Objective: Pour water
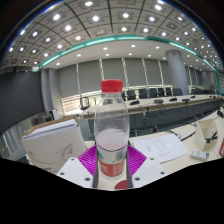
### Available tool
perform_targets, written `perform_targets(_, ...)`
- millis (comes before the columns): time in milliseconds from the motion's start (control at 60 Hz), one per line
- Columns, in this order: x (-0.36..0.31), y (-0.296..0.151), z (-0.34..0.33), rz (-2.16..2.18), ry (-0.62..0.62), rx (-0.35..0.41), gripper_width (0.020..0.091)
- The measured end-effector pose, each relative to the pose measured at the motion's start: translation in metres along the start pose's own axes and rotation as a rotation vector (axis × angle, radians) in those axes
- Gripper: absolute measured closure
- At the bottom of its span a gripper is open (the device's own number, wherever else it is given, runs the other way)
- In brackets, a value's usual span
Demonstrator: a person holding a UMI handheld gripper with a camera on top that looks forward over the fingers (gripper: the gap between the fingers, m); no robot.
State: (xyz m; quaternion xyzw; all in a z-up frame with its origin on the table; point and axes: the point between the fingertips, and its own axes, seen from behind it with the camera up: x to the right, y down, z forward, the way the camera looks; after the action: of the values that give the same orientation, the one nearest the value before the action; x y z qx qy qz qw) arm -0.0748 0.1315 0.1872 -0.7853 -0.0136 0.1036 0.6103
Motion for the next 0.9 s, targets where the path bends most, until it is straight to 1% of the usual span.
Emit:
perform_targets(67, 0.015, 0.02, 0.007, -0.04, 0.003, -0.015, 0.0718)
perform_targets(167, 0.033, 0.056, 0.018, -0.073, -0.008, -0.066, 0.0716)
perform_targets(350, 0.046, 0.107, 0.026, -0.051, -0.031, -0.134, 0.0716)
perform_targets(400, 0.045, 0.105, 0.029, -0.052, -0.039, -0.112, 0.0716)
perform_targets(467, 0.043, 0.107, 0.025, -0.071, -0.045, -0.112, 0.0701)
perform_targets(550, 0.04, 0.108, 0.026, -0.087, -0.048, -0.116, 0.0604)
perform_targets(600, 0.04, 0.112, 0.026, -0.101, -0.044, -0.135, 0.0544)
perform_targets(617, 0.039, 0.113, 0.026, -0.105, -0.044, -0.145, 0.0504)
perform_targets(633, 0.038, 0.114, 0.025, -0.109, -0.046, -0.154, 0.045)
perform_targets(667, 0.037, 0.114, 0.022, -0.115, -0.047, -0.165, 0.0295)
perform_targets(683, 0.036, 0.113, 0.02, -0.117, -0.047, -0.169, 0.0228)
perform_targets(717, 0.035, 0.111, 0.015, -0.124, -0.043, -0.178, 0.0272)
perform_targets(733, 0.034, 0.109, 0.011, -0.127, -0.039, -0.18, 0.0278)
perform_targets(783, 0.03, 0.1, 0.0, -0.132, -0.029, -0.181, 0.0244)
perform_targets(900, 0.02, 0.079, -0.042, -0.142, -0.017, -0.197, 0.0244)
